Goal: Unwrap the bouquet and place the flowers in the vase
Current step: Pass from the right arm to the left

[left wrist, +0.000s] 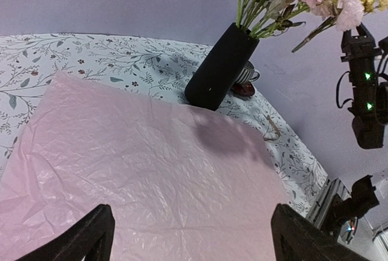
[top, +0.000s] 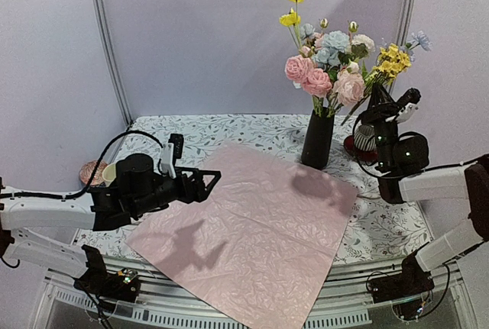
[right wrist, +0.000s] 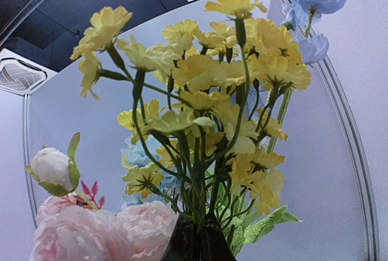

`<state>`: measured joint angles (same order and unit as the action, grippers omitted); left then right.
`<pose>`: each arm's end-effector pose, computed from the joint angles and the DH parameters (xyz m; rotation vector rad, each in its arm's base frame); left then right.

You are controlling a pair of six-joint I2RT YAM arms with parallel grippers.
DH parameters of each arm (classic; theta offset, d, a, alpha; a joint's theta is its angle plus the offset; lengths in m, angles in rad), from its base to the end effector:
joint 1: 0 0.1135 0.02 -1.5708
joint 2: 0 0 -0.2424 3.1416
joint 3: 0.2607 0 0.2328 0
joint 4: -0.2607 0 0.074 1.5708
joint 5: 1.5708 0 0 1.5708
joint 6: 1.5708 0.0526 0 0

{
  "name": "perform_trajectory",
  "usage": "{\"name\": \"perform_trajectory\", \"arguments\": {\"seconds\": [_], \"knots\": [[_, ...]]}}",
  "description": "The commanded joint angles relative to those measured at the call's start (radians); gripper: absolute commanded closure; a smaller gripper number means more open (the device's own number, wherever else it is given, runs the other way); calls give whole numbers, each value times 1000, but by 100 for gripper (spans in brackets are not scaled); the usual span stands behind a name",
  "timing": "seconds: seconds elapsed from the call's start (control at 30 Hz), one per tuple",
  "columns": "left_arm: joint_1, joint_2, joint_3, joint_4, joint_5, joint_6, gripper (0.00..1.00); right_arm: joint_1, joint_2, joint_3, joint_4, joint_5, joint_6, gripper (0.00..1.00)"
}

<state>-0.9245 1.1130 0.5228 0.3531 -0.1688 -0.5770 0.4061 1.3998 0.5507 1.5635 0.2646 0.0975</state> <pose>0.1609 -0.1986 0.2261 0.2035 1.8903 -0.9013 0.2504 0.0927 0.3049 0.1150 0.8839 0.3568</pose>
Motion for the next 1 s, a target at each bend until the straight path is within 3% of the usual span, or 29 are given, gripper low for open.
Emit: {"name": "perform_trajectory", "arguments": {"seconds": [0.0,0.37,0.97], "knots": [[14,4,6,-14,-8,4,8,-34,65,90,272,-67,44,98],[24,1,6,-29,-14,20,8,-48,242,243,273,-162,-14,97],[32,-41,-23,-48,-15,15,8,-75,358,305,272,-183,-17,97]]}}
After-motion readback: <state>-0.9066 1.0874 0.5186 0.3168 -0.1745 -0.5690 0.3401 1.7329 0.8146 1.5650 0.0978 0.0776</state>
